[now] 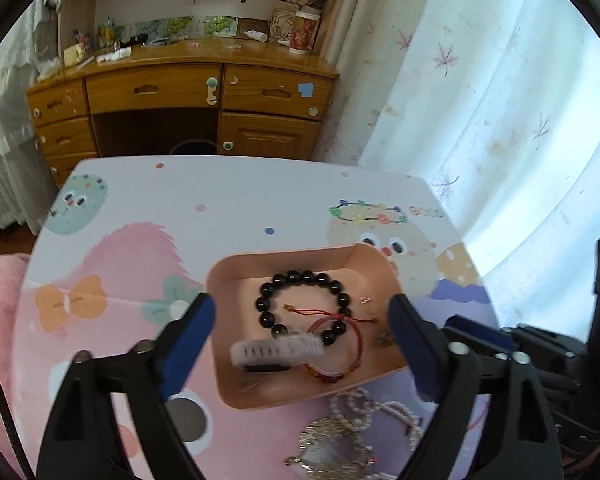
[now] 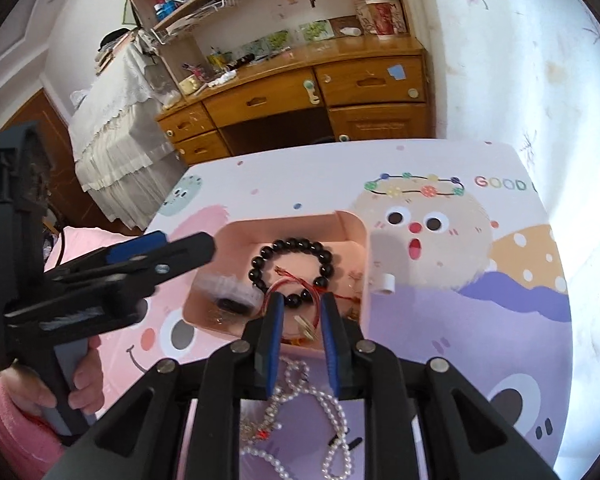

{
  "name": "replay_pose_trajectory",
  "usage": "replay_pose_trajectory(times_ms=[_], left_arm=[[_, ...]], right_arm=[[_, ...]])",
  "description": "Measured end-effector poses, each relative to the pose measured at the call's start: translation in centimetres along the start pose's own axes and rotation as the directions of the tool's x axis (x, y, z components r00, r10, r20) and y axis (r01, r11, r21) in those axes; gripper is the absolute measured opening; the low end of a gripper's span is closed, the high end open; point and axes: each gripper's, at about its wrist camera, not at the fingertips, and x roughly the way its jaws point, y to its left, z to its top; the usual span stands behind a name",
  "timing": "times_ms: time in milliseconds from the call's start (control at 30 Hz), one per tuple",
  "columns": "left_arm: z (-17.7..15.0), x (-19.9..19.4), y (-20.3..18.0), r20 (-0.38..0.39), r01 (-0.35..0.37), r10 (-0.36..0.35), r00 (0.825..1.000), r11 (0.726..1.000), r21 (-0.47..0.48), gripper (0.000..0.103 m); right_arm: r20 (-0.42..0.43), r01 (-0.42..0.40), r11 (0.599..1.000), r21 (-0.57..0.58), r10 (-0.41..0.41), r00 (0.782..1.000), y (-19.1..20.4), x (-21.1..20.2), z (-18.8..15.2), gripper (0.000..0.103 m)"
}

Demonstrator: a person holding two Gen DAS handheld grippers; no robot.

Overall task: Organize jewelry
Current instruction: 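Carry the white smartwatch into the pink tray and open the left tool, then grasp the round pearl bracelet with the left tool while the right tool grasps the pearl necklace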

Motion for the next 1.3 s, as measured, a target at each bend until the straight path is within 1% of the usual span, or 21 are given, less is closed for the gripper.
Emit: replay_pose_trajectory(times_ms=[133, 267, 367, 433, 533, 633, 767, 867, 933, 1000, 1033, 1133, 1233, 1300], left_arm=[[-0.4, -0.3, 0.3, -0.009, -0.016, 0.016, 1.000, 0.998, -0.054, 0.097], [-1.4, -0.6, 0.7, -0.028, -0.055, 0.053, 0.998, 0.993, -0.100, 0.097], [-2.7, -1.0, 0.9, -0.060, -0.084, 0.077, 0.995, 0.987, -0.134, 0.097], [-4.0, -1.2, 0.7, -0.086, -0.114, 0.103, 0.991, 0.984, -0.134, 0.097], [-6.1, -1.7, 0.3, -0.119, -0.137, 0.120, 0.986, 0.980, -0.143, 0.097], [-8.5, -2.3, -0.5, -0.158, -0.144, 0.117, 0.980, 0.975, -0.167, 0.097], [-12.0, -2.8, -2.5, -0.213, -0.156, 0.118, 0.970, 0.973, -0.172, 0.097], [-14.4, -2.8, -4.1, -0.252, -0.154, 0.107, 0.962, 0.973, -0.174, 0.097], [-16.1, -2.5, -5.4, -0.267, -0.161, 0.115, 0.957, 0.975, -0.156, 0.097], [-17.5, -2.0, -6.7, -0.275, -0.181, 0.141, 0.951, 0.975, -0.125, 0.097], [-18.1, -1.9, -7.2, -0.273, -0.191, 0.155, 0.950, 0.975, -0.113, 0.097], [-19.8, -1.4, -8.5, -0.231, -0.237, 0.214, 0.949, 0.968, -0.079, 0.097], [-20.8, -1.1, -9.1, -0.192, -0.264, 0.246, 0.950, 0.962, -0.071, 0.097], [-20.9, -0.7, -9.2, -0.179, -0.270, 0.253, 0.951, 0.960, -0.078, 0.097]], right_arm=[[0.013, 0.011, 1.000, 0.010, -0.011, 1.000, -0.8, -0.7, -0.3, 0.036], [0.018, 0.027, 1.000, 0.002, -0.027, 0.999, -1.4, -1.6, -0.7, 0.042], [0.021, 0.026, 1.000, -0.006, -0.026, 0.999, -1.8, -2.3, -1.0, 0.048], [0.023, 0.022, 1.000, -0.014, -0.021, 1.000, -2.1, -2.9, -1.3, 0.057], [0.021, 0.016, 1.000, -0.018, -0.015, 1.000, -2.6, -3.7, -1.9, 0.067], [0.004, -0.009, 1.000, -0.003, 0.009, 1.000, -3.3, -4.2, -2.3, 0.068], [-0.051, -0.060, 0.997, 0.050, 0.063, 0.997, -4.5, -4.1, -2.9, 0.069], [-0.097, -0.082, 0.992, 0.095, 0.091, 0.991, -5.2, -3.6, -3.3, 0.069], [-0.136, -0.088, 0.988, 0.123, 0.105, 0.985, -5.6, -3.0, -3.6, 0.069], [-0.185, -0.096, 0.984, 0.151, 0.123, 0.975, -5.8, -2.0, -4.0, 0.069], [-0.205, -0.099, 0.982, 0.159, 0.131, 0.970, -5.9, -1.6, -4.2, 0.069], [-0.261, -0.100, 0.983, 0.154, 0.138, 0.955, -5.5, -0.3, -4.6, 0.069], [-0.295, -0.094, 0.988, 0.124, 0.127, 0.947, -5.0, 0.6, -4.9, 0.069], [-0.321, -0.094, 0.990, 0.103, 0.123, 0.939, -4.6, 1.5, -5.0, 0.069]])
